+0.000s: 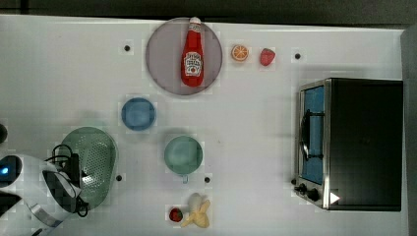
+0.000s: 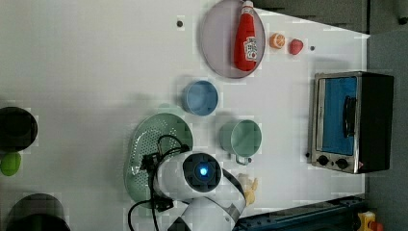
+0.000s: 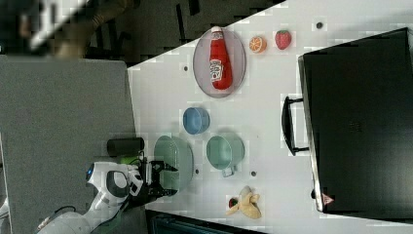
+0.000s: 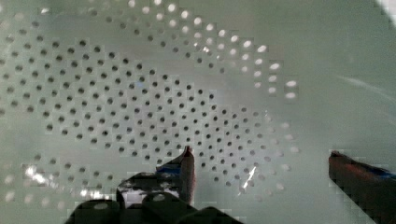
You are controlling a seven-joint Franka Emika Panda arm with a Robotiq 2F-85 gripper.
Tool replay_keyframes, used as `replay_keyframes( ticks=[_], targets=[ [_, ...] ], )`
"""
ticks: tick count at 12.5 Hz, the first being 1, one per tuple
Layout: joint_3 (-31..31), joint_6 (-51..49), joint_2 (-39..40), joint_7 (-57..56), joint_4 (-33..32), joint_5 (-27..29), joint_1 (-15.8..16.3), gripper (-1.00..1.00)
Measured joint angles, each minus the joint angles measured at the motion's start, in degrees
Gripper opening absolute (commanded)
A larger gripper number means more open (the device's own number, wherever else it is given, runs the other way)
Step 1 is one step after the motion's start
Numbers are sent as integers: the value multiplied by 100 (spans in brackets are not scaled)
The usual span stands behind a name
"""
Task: Drag strainer backwards.
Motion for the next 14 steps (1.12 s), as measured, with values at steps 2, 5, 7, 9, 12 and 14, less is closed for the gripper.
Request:
replay_keyframes(
  ticks=[2,5,7,9,12,14],
  targets=[
    [-14,308,-87,17,-67,-2,56,100],
    [-158,392,-330,17,-56,-4,87,100],
    [-318,246,-704,-229,-34,-25,39,100],
    [-655,-341,-1238,-722,134,-44,36,100],
    [-1310,-1385,-2234,-1869,358,13,-171,100],
    [-1882,-2188,-2874,-2817,582,-13,-375,100]
  ],
)
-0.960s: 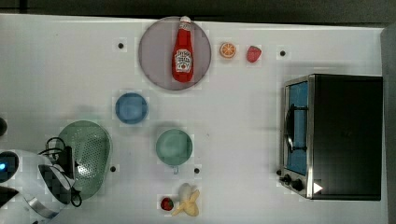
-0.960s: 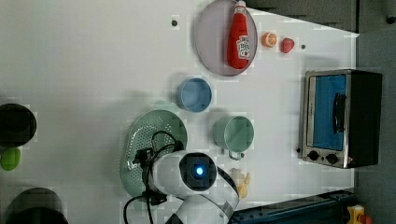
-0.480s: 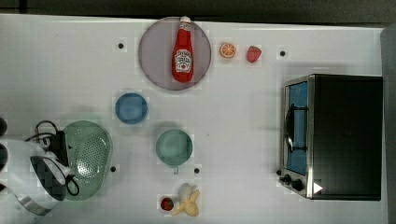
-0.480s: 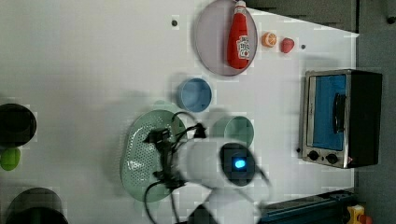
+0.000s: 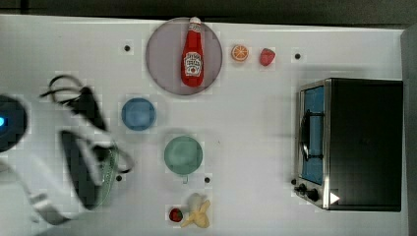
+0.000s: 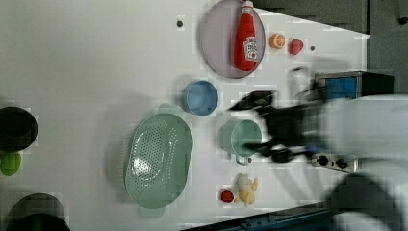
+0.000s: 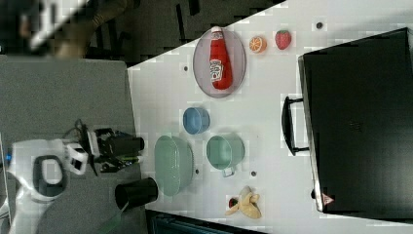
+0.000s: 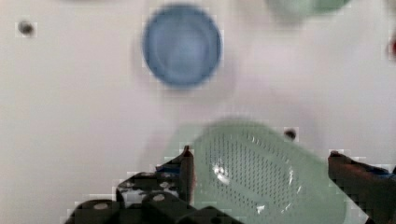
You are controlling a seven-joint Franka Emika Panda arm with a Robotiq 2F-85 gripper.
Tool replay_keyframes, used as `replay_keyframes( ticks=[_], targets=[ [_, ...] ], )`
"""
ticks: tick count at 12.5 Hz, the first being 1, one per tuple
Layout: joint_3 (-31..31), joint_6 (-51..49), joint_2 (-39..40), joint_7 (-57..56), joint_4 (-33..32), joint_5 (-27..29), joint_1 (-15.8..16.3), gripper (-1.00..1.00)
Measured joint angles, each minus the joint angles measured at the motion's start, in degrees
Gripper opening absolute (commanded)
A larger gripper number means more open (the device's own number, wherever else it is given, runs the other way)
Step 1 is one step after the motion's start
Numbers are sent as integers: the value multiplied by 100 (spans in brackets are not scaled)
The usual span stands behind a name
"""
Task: Drag strainer backwards.
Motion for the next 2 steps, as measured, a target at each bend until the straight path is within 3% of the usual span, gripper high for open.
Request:
replay_keyframes(
  ticks=[2],
  targets=[
    [-671,-697,-494,-957,330,-25,-168,100]
  ],
)
